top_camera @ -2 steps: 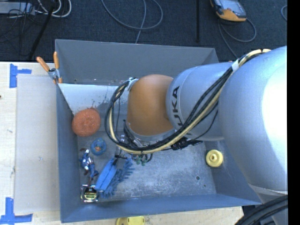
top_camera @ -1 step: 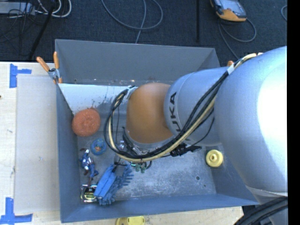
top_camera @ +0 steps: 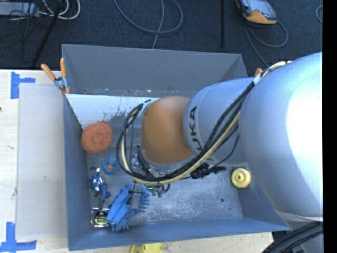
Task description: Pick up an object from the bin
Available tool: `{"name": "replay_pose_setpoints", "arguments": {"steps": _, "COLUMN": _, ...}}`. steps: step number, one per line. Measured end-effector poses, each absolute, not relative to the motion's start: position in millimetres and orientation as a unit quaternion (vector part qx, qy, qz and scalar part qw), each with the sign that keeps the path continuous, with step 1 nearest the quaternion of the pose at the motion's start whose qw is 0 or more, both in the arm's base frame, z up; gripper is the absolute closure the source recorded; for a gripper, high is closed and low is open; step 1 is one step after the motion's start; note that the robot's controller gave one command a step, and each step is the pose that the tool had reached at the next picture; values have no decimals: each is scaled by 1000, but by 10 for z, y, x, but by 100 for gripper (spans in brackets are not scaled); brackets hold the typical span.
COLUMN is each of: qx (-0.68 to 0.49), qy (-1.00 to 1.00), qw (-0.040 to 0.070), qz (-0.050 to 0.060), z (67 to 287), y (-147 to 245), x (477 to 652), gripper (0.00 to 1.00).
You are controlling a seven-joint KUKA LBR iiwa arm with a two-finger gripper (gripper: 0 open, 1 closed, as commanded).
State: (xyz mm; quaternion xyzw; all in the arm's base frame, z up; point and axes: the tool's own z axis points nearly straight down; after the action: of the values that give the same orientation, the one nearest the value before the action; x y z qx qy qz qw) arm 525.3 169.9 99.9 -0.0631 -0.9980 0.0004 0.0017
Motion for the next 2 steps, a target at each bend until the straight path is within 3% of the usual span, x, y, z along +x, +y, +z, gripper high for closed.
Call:
{"name": "replay_pose_setpoints", "arguments": {"steps": 1, "qx": -60, "qy": -998, "qw": 3, "qz": 1, "z": 702, "y": 1875, "x": 4869, "gripper": 100}}
{"name": "replay_pose_setpoints", "arguments": {"steps": 2, "qx": -61, "qy": -998, "qw": 3, "qz": 1, "z": 703, "y": 1873, "x": 4870, "gripper": 100}}
